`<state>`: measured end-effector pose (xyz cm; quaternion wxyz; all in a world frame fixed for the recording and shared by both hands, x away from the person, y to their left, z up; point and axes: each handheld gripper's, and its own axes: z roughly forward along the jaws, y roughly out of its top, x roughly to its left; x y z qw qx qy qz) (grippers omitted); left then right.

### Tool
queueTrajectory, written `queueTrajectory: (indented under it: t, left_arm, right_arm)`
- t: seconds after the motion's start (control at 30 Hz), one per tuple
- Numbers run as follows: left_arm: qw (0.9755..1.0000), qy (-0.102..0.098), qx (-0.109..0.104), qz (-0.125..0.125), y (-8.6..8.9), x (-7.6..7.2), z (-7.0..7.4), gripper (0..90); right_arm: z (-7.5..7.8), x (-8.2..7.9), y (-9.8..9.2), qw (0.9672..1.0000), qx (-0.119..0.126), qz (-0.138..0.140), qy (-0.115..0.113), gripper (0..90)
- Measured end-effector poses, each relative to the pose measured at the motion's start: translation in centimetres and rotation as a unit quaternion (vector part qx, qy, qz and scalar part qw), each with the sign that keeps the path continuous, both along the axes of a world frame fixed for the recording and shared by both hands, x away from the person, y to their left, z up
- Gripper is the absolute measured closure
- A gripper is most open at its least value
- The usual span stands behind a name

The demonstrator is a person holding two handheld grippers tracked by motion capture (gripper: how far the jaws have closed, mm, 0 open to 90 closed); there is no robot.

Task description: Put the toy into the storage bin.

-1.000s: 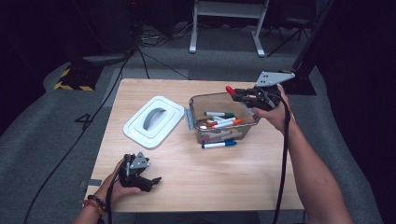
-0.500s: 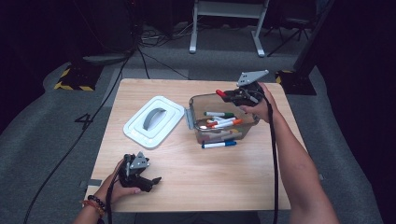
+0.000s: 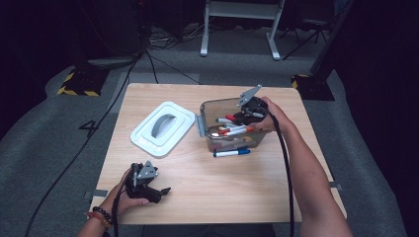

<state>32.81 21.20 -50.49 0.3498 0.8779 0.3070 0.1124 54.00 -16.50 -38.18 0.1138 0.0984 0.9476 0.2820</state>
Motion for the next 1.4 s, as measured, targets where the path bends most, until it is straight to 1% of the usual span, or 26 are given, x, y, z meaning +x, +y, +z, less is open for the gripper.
queueTrajectory:
  t: [0.07, 0.1, 0.2, 0.27, 0.3, 0.37, 0.4, 0.43, 0.5, 0.57, 0.6, 0.63, 0.67, 0.7, 0.73, 0.8, 0.87, 0.97, 1.0, 1.03, 1.13, 1.2, 1.27, 1.3, 1.37, 1.4]
  left_arm:
    - [1.0000, 0.000, 0.000, -0.001, 0.0, 0.0, 0.0, 11.1]
    - [1.0000, 0.000, 0.000, 0.000, 0.0, 0.0, 0.0, 11.1]
    - [1.0000, 0.000, 0.000, 0.000, 0.0, 0.0, 0.0, 11.1]
    - [1.0000, 0.000, 0.000, -0.001, 0.0, 0.0, 0.0, 11.2]
    - [1.0000, 0.000, 0.000, -0.001, 0.0, 0.0, 0.0, 11.2]
    - [1.0000, 0.000, 0.000, -0.001, 0.0, 0.0, 0.0, 11.1]
    - [1.0000, 0.000, 0.000, -0.001, 0.0, 0.0, 0.0, 11.1]
    - [1.0000, 0.000, 0.000, -0.001, 0.0, 0.0, 0.0, 11.1]
    - [1.0000, 0.000, 0.000, -0.001, 0.0, 0.0, 0.0, 11.1]
    - [1.0000, 0.000, 0.000, -0.001, 0.0, 0.0, 0.0, 11.2]
    - [1.0000, 0.000, 0.000, -0.001, 0.0, 0.0, 0.0, 11.1]
    - [1.0000, 0.000, 0.000, -0.001, 0.0, 0.0, 0.0, 11.1]
    - [1.0000, 0.000, 0.001, -0.002, 0.0, 0.0, 0.0, 11.1]
    - [1.0000, 0.000, 0.000, -0.002, 0.0, 0.0, 0.0, 11.1]
    - [1.0000, -0.001, 0.000, -0.002, 0.0, 0.0, 0.0, 11.1]
    - [1.0000, 0.000, 0.001, -0.002, 0.0, 0.0, 0.0, 11.2]
    - [1.0000, -0.001, 0.000, -0.002, 0.0, 0.0, 0.0, 11.1]
    - [1.0000, 0.000, 0.000, 0.000, 0.0, 0.0, 0.0, 11.1]
    - [1.0000, 0.000, 0.000, 0.000, 0.0, 0.0, 0.0, 11.1]
    - [1.0000, 0.000, 0.000, 0.000, 0.0, 0.0, 0.0, 11.1]
    - [1.0000, -0.001, 0.000, 0.001, 0.0, 0.0, 0.0, 11.1]
    - [1.0000, -0.001, 0.000, 0.001, 0.0, 0.0, 0.0, 11.1]
    - [1.0000, -0.001, 0.000, 0.001, 0.0, 0.0, 0.0, 11.1]
    - [1.0000, -0.001, 0.000, 0.001, 0.0, 0.0, 0.0, 11.1]
    - [1.0000, -0.001, 0.000, 0.001, 0.0, 0.0, 0.0, 11.1]
    - [1.0000, -0.001, 0.000, 0.001, 0.0, 0.0, 0.0, 11.1]
  right_arm:
    - [-0.5, 0.0, 0.2, 0.9998, -0.019, 0.005, 0.010, 74.7]
    - [-0.6, 0.0, 0.3, 0.9996, -0.027, 0.005, 0.010, 74.7]
    - [-0.7, 0.0, 0.6, 0.9988, -0.045, 0.004, 0.019, 74.1]
    - [-0.8, 0.1, 0.8, 0.9982, -0.057, 0.005, 0.020, 71.3]
    - [-0.9, 0.1, 0.9, 0.9982, -0.054, 0.008, 0.025, 70.4]
    - [-0.9, 0.2, 0.9, 0.9986, -0.048, 0.006, 0.024, 64.6]
    - [-0.9, 0.2, 0.9, 0.9988, -0.044, 0.002, 0.021, 60.2]
    - [-0.8, 0.2, 0.9, 0.9992, -0.037, -0.003, 0.013, 59.4]
    - [-0.4, 0.0, 0.5, 0.9998, -0.014, -0.005, 0.010, 55.3]
    - [0.4, -0.4, -0.1, 0.9996, 0.021, -0.018, 0.001, 50.5]
    - [0.9, -0.7, -0.6, 0.9988, 0.043, -0.023, -0.002, 46.8]
    - [1.4, -1.1, -1.2, 0.9975, 0.063, -0.032, -0.011, 44.1]
    - [2.0, -1.5, -2.0, 0.9943, 0.093, -0.047, -0.021, 41.4]
    - [2.4, -1.9, -2.6, 0.9922, 0.110, -0.054, -0.021, 39.9]
    - [2.9, -2.5, -3.6, 0.9887, 0.132, -0.065, -0.026, 37.6]
    - [3.6, -3.6, -5.0, 0.9836, 0.158, -0.077, -0.040, 36.4]
    - [4.1, -5.0, -6.4, 0.9799, 0.175, -0.082, -0.051, 34.4]
    - [4.4, -7.0, -8.1, 0.9766, 0.188, -0.083, -0.061, 33.6]
    - [4.4, -8.1, -8.9, 0.9747, 0.197, -0.082, -0.067, 33.6]
    - [4.3, -8.9, -9.5, 0.9740, 0.200, -0.081, -0.070, 33.6]
    - [3.9, -10.5, -10.4, 0.9719, 0.209, -0.079, -0.075, 33.6]
    - [3.3, -11.7, -10.9, 0.9696, 0.222, -0.076, -0.070, 33.6]
    - [2.5, -12.8, -11.2, 0.9695, 0.223, -0.072, -0.072, 33.6]
    - [1.9, -13.3, -11.3, 0.9698, 0.224, -0.070, -0.066, 33.6]
    - [0.4, -14.0, -11.3, 0.9735, 0.209, -0.067, -0.066, 33.5]
    - [-0.6, -14.3, -11.1, 0.9756, 0.200, -0.065, -0.063, 33.6]
